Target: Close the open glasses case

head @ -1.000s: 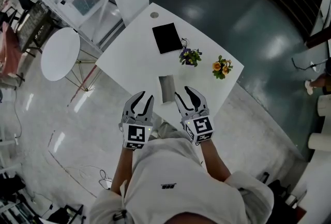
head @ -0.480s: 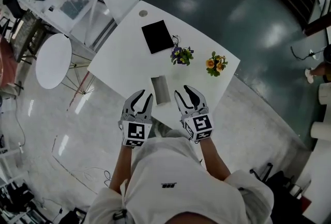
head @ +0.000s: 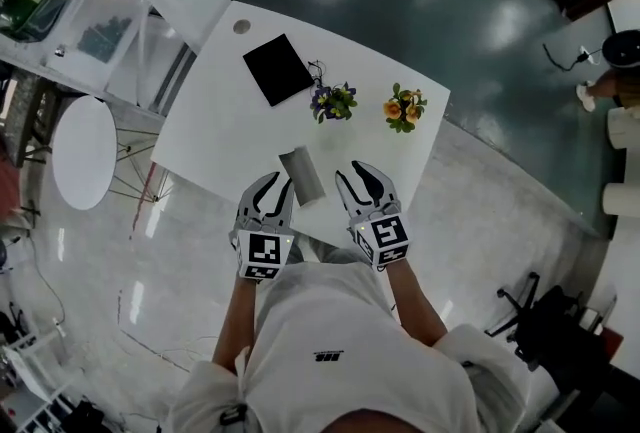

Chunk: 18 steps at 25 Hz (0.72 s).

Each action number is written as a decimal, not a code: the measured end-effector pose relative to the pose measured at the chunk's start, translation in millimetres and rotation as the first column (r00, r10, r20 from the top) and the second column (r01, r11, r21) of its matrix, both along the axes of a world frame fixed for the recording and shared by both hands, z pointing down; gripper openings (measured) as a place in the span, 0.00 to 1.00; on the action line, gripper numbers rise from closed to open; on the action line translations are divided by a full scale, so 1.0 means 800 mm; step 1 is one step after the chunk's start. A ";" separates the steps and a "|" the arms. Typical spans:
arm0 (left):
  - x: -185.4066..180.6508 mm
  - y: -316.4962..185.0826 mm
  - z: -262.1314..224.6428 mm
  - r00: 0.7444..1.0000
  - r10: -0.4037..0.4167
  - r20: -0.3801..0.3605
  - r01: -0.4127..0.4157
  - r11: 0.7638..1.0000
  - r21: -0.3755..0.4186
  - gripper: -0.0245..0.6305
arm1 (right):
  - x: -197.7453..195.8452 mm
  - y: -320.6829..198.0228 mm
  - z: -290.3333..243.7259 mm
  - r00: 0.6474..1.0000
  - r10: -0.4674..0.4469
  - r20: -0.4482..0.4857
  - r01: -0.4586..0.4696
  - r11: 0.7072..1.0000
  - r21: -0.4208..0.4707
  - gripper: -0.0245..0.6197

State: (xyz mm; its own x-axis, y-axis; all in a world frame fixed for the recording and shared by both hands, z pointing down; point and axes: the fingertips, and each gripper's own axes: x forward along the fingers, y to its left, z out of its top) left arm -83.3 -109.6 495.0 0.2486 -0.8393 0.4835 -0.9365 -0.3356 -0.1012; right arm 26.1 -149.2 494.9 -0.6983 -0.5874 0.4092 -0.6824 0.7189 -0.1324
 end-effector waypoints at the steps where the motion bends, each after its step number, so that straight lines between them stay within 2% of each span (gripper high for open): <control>1: 0.000 -0.003 0.003 1.000 0.013 -0.003 -0.013 1.000 -0.005 0.20 | 0.000 -0.001 0.003 1.000 0.011 -0.005 -0.011 1.000 -0.004 0.26; 12: 0.000 -0.020 0.048 0.991 0.128 -0.047 -0.131 0.989 -0.067 0.18 | 0.008 -0.007 0.038 0.990 0.128 -0.068 -0.131 0.991 -0.042 0.26; 18: 0.001 -0.019 0.080 0.984 0.163 -0.068 -0.170 0.979 -0.114 0.17 | 0.009 -0.001 0.064 0.983 0.153 -0.102 -0.160 0.985 -0.069 0.25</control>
State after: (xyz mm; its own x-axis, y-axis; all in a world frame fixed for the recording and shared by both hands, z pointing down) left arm -82.2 -124.9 559.4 0.4107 -0.7214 0.5576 -0.8696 -0.4937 0.0019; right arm 33.2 -150.4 546.0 -0.5553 -0.6509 0.5176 -0.7980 0.5924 -0.1111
